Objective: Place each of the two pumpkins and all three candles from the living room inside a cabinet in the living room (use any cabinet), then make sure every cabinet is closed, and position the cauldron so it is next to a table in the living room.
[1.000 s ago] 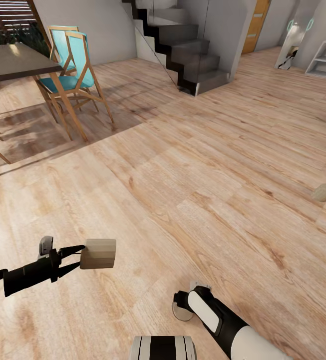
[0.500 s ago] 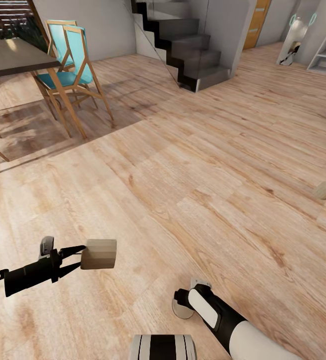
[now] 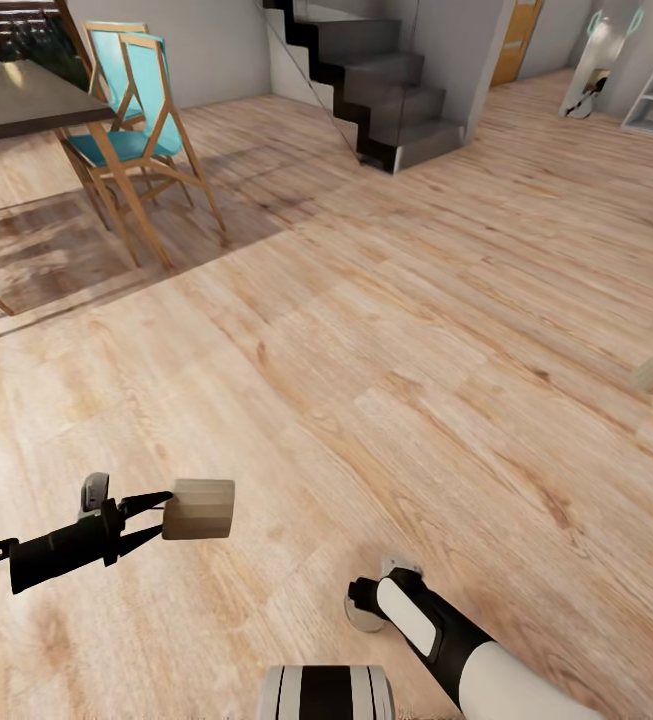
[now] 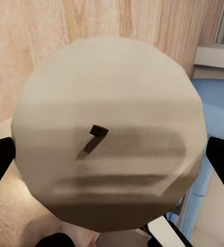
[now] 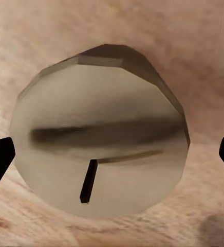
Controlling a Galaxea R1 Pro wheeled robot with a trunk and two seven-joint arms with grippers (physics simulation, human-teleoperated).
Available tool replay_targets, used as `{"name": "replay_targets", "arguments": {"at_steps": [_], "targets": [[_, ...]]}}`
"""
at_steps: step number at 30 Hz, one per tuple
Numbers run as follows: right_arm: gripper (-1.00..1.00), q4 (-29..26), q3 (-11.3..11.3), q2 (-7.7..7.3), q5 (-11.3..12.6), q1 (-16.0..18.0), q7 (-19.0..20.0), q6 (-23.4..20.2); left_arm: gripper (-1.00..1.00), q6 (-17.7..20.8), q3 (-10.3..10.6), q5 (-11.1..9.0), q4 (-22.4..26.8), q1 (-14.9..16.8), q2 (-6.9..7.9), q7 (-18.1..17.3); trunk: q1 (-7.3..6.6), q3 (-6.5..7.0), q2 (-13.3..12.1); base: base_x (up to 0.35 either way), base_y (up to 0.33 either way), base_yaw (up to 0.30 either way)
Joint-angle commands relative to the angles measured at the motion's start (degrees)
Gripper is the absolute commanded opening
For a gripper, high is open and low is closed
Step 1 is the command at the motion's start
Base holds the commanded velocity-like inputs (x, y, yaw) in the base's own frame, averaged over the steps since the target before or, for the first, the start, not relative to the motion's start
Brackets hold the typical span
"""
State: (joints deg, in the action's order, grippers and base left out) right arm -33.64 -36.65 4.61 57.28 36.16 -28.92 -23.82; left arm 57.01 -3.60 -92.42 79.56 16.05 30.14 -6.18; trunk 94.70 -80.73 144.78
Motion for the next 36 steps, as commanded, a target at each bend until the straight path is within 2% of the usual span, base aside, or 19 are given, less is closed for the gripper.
{"name": "replay_targets", "arguments": {"at_steps": [1, 11, 17, 30, 33, 36], "targets": [[1.0, -0.1, -0.3, -0.02, 0.4, 0.0, -0.4, -0.1, -1.0, 0.2, 0.0, 0.4, 0.0, 0.0, 0.0, -0.6, 0.01, -0.27, 0.0, 0.0, 0.0, 0.0], [1.0, -0.2, -0.3, 0.05, 0.3, 0.0, 0.0, 0.0, -1.0, 0.2, 0.0, 0.4, 0.0, 0.0, 0.0, -0.6, 0.04, -0.49, 0.0, 0.0, 0.0, 0.0], [1.0, 0.0, -0.4, -0.03, 0.3, 0.0, 2.3, 0.2, -1.0, 0.2, 0.1, 0.4, 0.0, 0.0, 0.0, -0.6, 0.04, -0.49, 0.0, 0.0, 0.0, 0.0], [1.0, 0.0, -0.4, -0.04, 0.3, 0.0, 2.6, 0.2, -1.0, 0.2, 0.2, 0.4, 0.0, 0.0, -0.32, -0.6, 0.04, -0.49, 0.0, 0.0, 0.0, 0.0], [1.0, 0.0, -0.4, -0.04, 0.3, 0.0, 2.6, 0.2, -1.0, 0.2, 0.2, 0.4, 0.0, 0.0, -0.34, -0.6, 0.11, -1.15, 0.1, 0.0, 0.0, 0.0], [1.0, 0.0, -0.4, -0.04, 0.3, 0.0, 2.6, 0.2, -1.0, 0.2, 0.2, 0.4, 0.0, 0.0, -0.35, -0.6, 0.11, -1.15, 0.1, 0.0, 0.0, 0.0]]}}
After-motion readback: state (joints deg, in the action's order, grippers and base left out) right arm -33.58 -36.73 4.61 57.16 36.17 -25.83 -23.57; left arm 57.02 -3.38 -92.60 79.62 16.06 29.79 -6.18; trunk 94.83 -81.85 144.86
